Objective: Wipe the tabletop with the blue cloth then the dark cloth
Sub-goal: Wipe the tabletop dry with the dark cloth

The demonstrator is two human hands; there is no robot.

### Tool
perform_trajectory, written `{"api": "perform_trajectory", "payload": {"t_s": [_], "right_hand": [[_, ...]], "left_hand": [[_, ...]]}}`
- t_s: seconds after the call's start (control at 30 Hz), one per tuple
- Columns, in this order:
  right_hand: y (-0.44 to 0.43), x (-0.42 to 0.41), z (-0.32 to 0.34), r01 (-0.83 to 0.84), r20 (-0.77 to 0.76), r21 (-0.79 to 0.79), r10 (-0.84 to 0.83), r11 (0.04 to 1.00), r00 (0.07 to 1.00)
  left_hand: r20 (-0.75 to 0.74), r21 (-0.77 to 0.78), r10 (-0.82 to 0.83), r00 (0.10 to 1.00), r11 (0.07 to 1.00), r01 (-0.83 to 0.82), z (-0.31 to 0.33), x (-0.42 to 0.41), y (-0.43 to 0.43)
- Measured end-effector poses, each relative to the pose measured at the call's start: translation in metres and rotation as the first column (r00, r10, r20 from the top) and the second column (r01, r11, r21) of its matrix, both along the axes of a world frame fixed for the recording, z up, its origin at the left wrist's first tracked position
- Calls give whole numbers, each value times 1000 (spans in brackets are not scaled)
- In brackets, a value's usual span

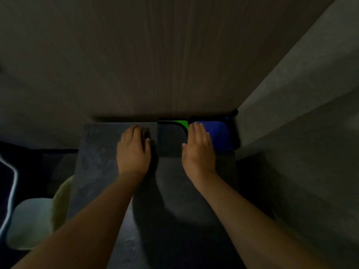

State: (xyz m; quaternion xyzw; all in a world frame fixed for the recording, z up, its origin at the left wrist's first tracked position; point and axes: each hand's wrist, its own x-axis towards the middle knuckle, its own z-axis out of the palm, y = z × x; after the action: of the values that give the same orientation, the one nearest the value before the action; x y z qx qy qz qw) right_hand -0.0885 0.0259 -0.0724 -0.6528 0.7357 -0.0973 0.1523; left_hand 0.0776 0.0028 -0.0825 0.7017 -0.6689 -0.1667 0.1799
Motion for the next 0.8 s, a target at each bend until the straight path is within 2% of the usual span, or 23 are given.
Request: {"api": "perform_trajectory", "payload": {"t_s": [0.1,0.2,0.27,0.4,0.5,0.63,0.8], "right_hand": [[-2,25,-2,-130,-34,39,132,991,991],[-8,42,-11,-224,-66,38,226,974,972],[-14,49,-19,-243,-80,38,245,969,966],[-16,50,-34,-172,-133,119,188,978,973],[-21,45,-38,-149,-214,113,171,982,962],[-22,34,-47,-122,-240,95,142,988,960],[-21,52,-55,141,-265,44,-125,989,956]], "left_hand": [[126,-13,-139,982,990,142,-3,32,7],[219,36,-179,959,984,175,-9,65,19],[229,46,-170,958,985,164,-12,87,26],[262,120,-162,952,984,134,-27,124,61],[286,136,-191,939,978,158,-38,140,73],[263,143,-201,943,975,168,-40,137,68],[282,166,-182,942,976,140,-40,141,68]]}}
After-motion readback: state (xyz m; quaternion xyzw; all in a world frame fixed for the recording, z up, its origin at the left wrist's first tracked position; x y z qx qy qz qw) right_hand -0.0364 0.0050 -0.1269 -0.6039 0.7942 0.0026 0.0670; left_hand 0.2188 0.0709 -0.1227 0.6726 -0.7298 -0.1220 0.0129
